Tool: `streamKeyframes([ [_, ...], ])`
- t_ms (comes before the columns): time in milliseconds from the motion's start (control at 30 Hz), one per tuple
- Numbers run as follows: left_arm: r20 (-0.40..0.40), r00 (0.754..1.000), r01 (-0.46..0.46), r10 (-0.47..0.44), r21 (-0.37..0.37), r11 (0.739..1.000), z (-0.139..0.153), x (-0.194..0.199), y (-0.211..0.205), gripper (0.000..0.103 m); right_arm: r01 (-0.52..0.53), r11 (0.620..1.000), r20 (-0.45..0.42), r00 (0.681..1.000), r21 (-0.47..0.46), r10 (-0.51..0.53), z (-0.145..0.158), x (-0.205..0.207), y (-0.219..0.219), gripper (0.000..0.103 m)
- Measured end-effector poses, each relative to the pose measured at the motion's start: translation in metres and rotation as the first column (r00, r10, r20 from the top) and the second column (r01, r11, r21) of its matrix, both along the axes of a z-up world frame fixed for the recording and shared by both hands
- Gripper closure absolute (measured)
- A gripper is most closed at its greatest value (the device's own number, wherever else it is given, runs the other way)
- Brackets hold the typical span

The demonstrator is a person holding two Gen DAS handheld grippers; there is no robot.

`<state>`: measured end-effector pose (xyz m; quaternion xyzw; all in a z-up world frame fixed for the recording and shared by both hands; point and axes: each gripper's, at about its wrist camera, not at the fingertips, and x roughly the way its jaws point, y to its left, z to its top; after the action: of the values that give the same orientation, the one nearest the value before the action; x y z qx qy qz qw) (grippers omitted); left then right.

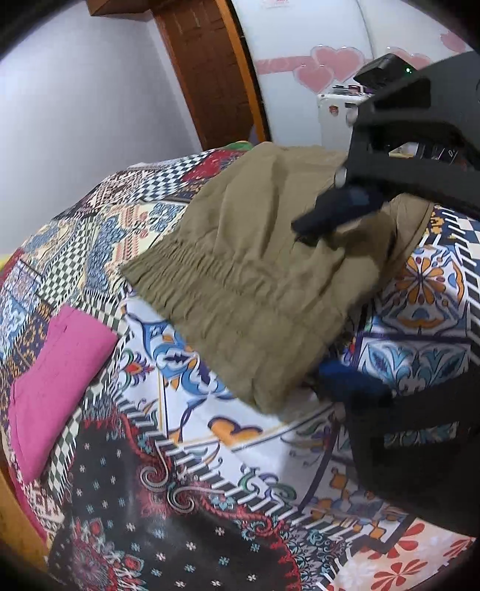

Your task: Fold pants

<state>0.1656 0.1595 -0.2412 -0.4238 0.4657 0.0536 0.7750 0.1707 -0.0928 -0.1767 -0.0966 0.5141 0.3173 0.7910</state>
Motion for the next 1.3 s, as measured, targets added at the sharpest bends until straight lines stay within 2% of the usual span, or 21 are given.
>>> streamKeyframes([
  [67,0.004,1.000,0.001,-0.001,-0.003,1.000,0.000,0.000,0.001,0.047,-0.001,1.000,-0.003,1.000,0.004,0.001,0.000,0.001,-0.001,0.028],
  [133,0.009,1.000,0.021,-0.022,0.030,0.999,0.005,0.001,-0.004,0.051,-0.001,1.000,-0.001,1.000,0.002,0.001,0.000,0.001,0.000,0.028],
  [233,0.015,0.999,0.047,-0.048,0.075,0.996,0.013,-0.005,-0.009,0.051,0.001,1.000,-0.001,1.000,0.005,-0.001,0.000,0.000,0.000,0.028],
  [300,0.005,0.998,0.063,-0.063,0.073,0.995,0.014,-0.009,-0.011,0.051,0.002,1.000,-0.001,1.000,0.007,-0.002,0.000,0.000,-0.001,0.028],
  [367,-0.001,0.997,0.075,-0.075,0.052,0.996,0.013,-0.013,-0.011,0.046,0.002,1.000,0.001,1.000,0.005,-0.002,0.000,0.001,0.000,0.028],
  [433,-0.015,0.995,0.094,-0.094,0.041,0.995,0.011,-0.019,-0.013,0.029,0.001,1.000,0.002,1.000,0.005,-0.001,0.000,0.001,0.000,0.028],
  [600,-0.010,0.993,0.118,-0.118,0.033,0.992,0.008,-0.013,-0.020,0.016,0.001,1.000,0.004,1.000,0.009,-0.001,0.000,0.000,-0.001,0.028],
  [867,0.011,0.990,0.139,-0.139,0.036,0.990,0.003,0.030,-0.025,0.014,-0.004,1.000,0.006,1.000,0.009,0.004,0.000,0.001,-0.001,0.028],
  [900,0.018,0.990,0.137,-0.138,0.037,0.990,0.004,0.031,-0.024,0.016,-0.005,1.000,0.009,1.000,0.008,0.005,0.000,0.001,-0.001,0.028],
  [967,0.031,0.990,0.138,-0.139,0.052,0.989,0.007,0.031,-0.023,0.033,-0.003,1.000,0.011,1.000,0.007,0.002,0.000,0.001,-0.001,0.028],
  [1000,0.028,0.990,0.134,-0.136,0.067,0.989,0.007,0.031,-0.022,0.047,-0.001,1.000,0.011,1.000,0.006,0.001,0.000,0.001,-0.001,0.028],
  [1033,0.027,0.991,0.129,-0.131,0.075,0.989,0.008,0.032,-0.020,0.056,0.001,1.000,0.011,1.000,0.005,-0.001,0.000,0.002,-0.002,0.028],
  [1167,0.056,0.990,0.122,-0.127,0.083,0.989,0.014,0.030,-0.017,0.071,-0.003,1.000,0.006,1.000,0.004,0.003,0.000,0.003,-0.002,0.028],
  [1233,0.070,0.986,0.139,-0.151,0.146,0.979,0.024,0.029,-0.024,0.076,-0.004,1.000,0.011,1.000,-0.006,0.004,0.001,0.002,0.000,0.028],
  [1300,0.086,0.978,0.163,-0.188,0.237,0.958,0.038,0.025,-0.036,0.078,-0.003,1.000,0.006,1.000,-0.013,0.003,0.003,0.003,0.000,0.028],
])
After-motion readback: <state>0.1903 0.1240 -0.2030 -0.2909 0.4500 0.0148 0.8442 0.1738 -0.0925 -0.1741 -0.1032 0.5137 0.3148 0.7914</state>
